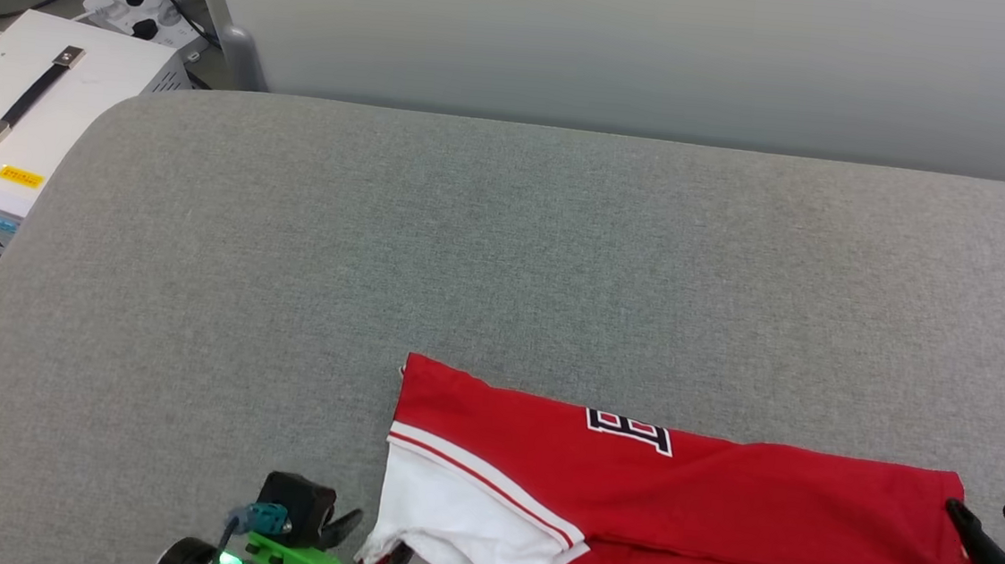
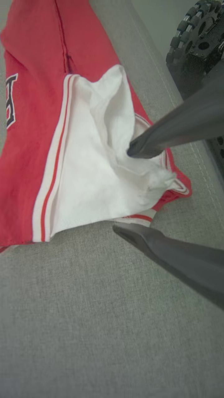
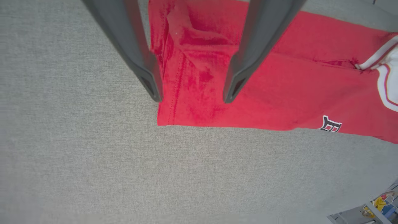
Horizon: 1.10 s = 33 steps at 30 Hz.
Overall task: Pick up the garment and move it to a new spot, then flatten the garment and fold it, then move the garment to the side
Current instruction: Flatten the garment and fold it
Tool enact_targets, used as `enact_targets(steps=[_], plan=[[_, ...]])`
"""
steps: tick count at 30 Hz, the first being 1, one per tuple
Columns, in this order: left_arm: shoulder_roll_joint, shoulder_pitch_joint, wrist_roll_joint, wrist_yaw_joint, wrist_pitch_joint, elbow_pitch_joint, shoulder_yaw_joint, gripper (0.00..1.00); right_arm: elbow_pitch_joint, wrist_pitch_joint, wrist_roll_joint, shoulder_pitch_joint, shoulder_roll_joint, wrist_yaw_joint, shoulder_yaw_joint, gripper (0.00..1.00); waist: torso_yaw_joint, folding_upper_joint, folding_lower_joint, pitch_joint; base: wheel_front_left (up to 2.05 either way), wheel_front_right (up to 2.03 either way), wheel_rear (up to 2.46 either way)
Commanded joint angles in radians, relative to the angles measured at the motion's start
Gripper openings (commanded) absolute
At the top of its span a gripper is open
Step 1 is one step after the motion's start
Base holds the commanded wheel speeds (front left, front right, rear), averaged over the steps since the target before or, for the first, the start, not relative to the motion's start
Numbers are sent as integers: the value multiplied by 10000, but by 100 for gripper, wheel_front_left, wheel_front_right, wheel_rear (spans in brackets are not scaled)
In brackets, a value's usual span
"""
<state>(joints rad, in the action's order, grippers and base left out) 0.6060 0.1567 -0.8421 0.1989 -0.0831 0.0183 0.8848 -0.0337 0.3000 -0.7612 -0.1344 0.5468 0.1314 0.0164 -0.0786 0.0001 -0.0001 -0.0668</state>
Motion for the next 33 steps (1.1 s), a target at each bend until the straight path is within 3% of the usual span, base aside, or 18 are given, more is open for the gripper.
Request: enact_targets(steps=[1,8,12,17,24,33], plan=[[106,104,142,94,158,-99,-122,100,224,125,-61,-125,-81,-7,-175,100,-33,-1,1,56,0,0,0],[371,413,534,784,1177,-920,-965,100,1158,1239,481,-257,-875,-7,-1438,100,-146,-1,1,122,0,0,0],[271,478,731,1208,2400,-1197,-1688,100,1205,2093,1115,-335,-1662,-7,-2140,100,-179,-1,1,77,0,0,0],[-320,290,901,1234,3391,-1243,-2775,100,866,2931,2212,-279,-2823,-7,-3196,100,-252,-1,1,-103,0,0,0],[-1325,-318,2286,679,3445,-1224,-4581,100,469,3268,2836,66,-3706,-7,-3851,100,-304,-1,1,-438,0,0,0],[-2678,-850,3541,-798,3447,-461,-6236,100,-695,3325,3000,513,-3895,-7,-4013,100,-402,-1,1,-853,0,0,0]])
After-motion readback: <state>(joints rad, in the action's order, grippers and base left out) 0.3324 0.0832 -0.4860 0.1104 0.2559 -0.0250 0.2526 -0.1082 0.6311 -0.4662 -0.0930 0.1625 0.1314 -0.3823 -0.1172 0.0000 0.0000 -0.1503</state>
